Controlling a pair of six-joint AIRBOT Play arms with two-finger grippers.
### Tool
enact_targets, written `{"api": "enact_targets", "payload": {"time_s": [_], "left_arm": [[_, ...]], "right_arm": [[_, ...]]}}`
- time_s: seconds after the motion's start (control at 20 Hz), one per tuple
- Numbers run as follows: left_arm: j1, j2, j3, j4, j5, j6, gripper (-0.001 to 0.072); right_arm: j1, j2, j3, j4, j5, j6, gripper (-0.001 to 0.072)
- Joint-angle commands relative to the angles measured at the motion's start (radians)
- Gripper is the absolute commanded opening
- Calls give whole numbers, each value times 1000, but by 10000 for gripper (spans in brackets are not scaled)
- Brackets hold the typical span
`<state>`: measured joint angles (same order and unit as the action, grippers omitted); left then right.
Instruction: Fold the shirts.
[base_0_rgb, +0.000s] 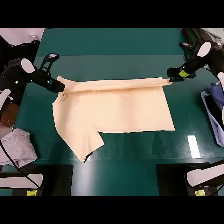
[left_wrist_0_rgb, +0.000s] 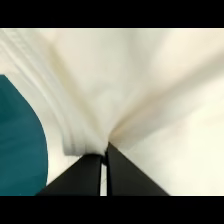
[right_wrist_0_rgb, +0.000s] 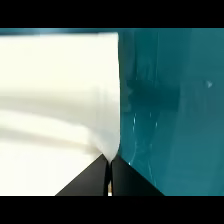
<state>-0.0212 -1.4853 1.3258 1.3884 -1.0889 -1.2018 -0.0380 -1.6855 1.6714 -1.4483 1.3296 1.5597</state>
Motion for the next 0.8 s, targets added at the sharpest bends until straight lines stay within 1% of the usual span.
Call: {"api": "enact_targets", "payload": {"time_s": [0.0, 0.05, 0.1, 0.15, 0.2, 0.25, 0.3, 0.4, 0.45, 0.55, 0.6, 0.65, 0.7, 0.75], "left_arm": [[0, -1, -2, 52, -78, -65, 24], [0, -1, -2, 52, -79, -88, 24], [0, -1, -2, 53, -82, -100, 38], [0, -1, -2, 53, -90, -106, 249], [0, 0, -2, 53, -107, -109, 559], [0, 2, -1, 62, -129, -113, 609], [1, 6, 2, 91, -158, -133, 605], [10, 32, 6, 155, -206, -179, 605], [24, 57, 5, 161, -222, -201, 604], [58, 137, -23, 126, -260, -241, 605], [68, 196, -68, 100, -265, -257, 605], [68, 257, -129, 92, -261, -286, 605], [62, 324, -206, 83, -252, -325, 604], [62, 402, -304, 42, -233, -370, 605]], "right_arm": [[3, -1, -58, -9, 56, 3, 15], [4, -1, -81, 2, 57, 3, 16], [3, -1, -99, 44, 58, 1, 19], [3, -1, -115, 100, 58, -19, 21], [3, -1, -125, 137, 58, -29, 67], [3, -1, -131, 152, 58, -29, 231], [3, 0, -133, 152, 61, -29, 326], [2, 4, -133, 156, 73, -29, 328], [-3, 12, -133, 156, 89, -29, 328], [-13, 37, -133, 167, 96, -31, 329], [-17, 53, -133, 174, 95, -32, 331], [-25, 70, -133, 175, 93, -33, 352], [-29, 84, -133, 174, 89, -33, 353], [-29, 96, -133, 174, 85, -33, 353]]}}
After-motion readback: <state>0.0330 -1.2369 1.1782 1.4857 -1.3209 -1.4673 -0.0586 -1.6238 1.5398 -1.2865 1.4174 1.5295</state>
